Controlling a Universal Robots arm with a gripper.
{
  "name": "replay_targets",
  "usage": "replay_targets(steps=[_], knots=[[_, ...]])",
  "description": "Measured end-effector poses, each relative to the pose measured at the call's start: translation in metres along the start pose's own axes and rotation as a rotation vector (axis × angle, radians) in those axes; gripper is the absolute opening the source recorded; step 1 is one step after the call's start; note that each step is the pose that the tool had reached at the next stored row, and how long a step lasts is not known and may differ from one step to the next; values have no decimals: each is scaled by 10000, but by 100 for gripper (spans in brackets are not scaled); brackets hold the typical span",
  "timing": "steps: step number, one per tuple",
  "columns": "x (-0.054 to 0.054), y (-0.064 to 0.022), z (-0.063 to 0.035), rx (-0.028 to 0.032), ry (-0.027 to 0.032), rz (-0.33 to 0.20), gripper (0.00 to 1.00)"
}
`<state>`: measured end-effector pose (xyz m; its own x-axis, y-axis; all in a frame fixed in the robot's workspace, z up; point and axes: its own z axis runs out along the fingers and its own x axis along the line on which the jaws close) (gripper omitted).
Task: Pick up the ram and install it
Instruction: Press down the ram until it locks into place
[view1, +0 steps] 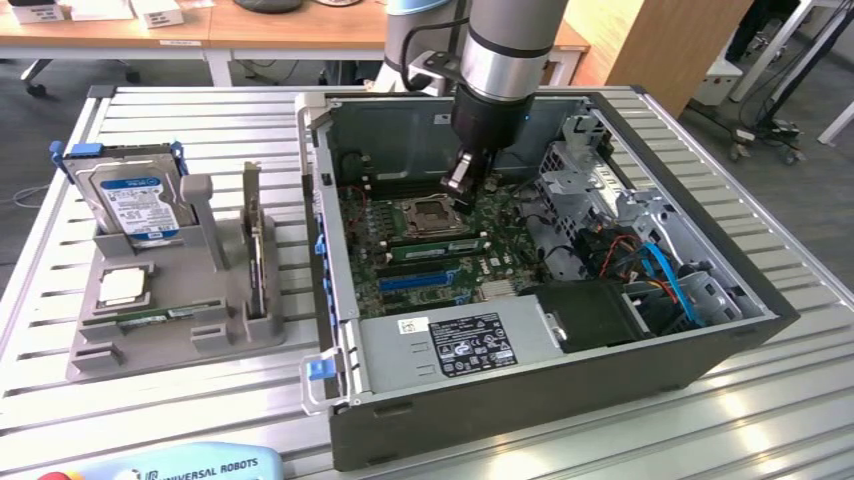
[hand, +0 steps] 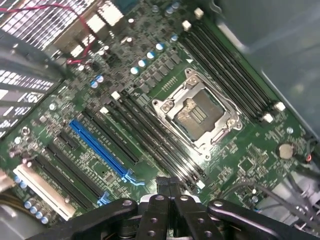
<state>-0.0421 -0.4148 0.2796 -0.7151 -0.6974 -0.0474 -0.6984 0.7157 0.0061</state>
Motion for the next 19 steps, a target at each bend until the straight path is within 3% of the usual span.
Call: replay_targets(steps=[19], knots=[[-1,1,0,153,-41,2706,10]])
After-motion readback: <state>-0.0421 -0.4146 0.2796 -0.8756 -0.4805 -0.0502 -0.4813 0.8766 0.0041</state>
